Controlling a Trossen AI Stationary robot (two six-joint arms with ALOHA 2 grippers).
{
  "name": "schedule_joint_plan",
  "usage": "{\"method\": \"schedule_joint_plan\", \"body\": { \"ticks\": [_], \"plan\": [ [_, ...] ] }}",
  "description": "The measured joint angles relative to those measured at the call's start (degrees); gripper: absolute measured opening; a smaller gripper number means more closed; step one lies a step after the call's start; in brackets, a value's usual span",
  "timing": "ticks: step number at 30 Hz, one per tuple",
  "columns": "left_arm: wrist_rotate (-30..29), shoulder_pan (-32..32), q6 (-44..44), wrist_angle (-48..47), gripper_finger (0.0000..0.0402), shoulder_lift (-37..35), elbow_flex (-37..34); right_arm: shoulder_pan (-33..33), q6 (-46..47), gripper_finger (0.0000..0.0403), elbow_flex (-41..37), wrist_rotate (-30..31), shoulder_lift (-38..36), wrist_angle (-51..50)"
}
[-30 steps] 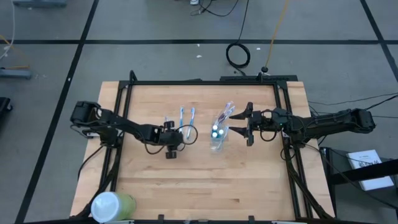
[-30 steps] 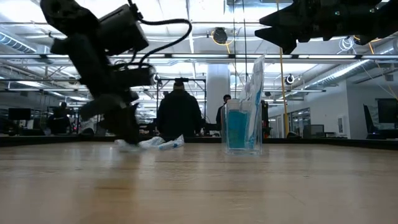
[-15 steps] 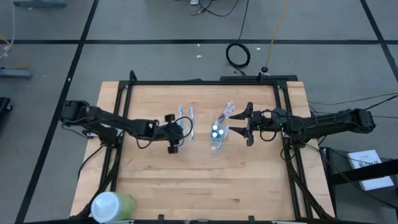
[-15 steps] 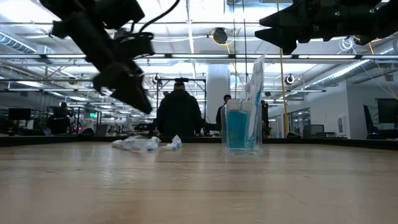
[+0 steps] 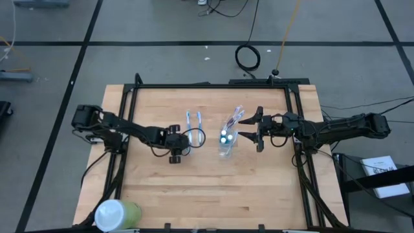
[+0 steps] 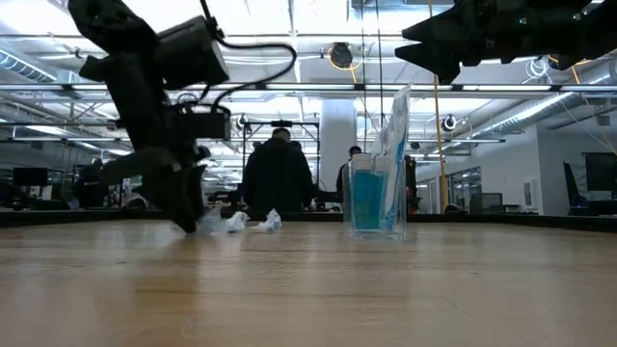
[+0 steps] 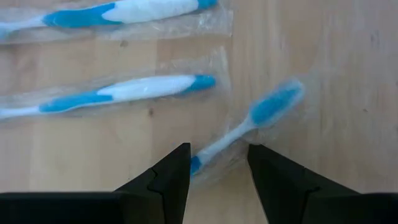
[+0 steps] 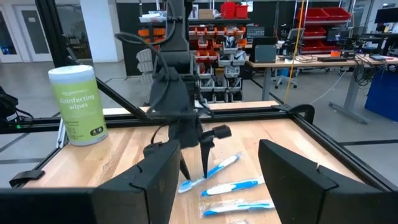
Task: Pick & Place toothbrushing station
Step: Put the blue toothbrush into the transparent organizer
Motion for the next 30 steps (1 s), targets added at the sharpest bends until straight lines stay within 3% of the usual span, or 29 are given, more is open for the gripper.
{"method": "schedule_joint_plan", "body": {
  "ticks": [5,13,17,23,30],
  "plan": [
    [0.8,0.1,-1.6,2.1,0.017,3.5,0.3,0.0,0.0,0.021,0.0,0.0,0.0,0.0],
    [1.2,0.4,-13.0,5.5,0.0163,3.1,0.1,0.0,0.0,0.021,0.0,0.0,0.0,0.2],
    [1.9,0.4,-17.4,5.4,0.0118,3.2,0.1,0.0,0.0,0.021,0.0,0.0,0.0,0.2],
    [2.9,0.4,-23.5,5.3,0.0016,2.2,0.0,0.0,2.8,0.021,0.0,0.0,0.0,0.2],
    [1.5,0.0,-28.5,6.3,0.0006,-5.4,-0.1,0.0,3.0,0.021,0.0,0.0,0.0,0.1]
  ]
}}
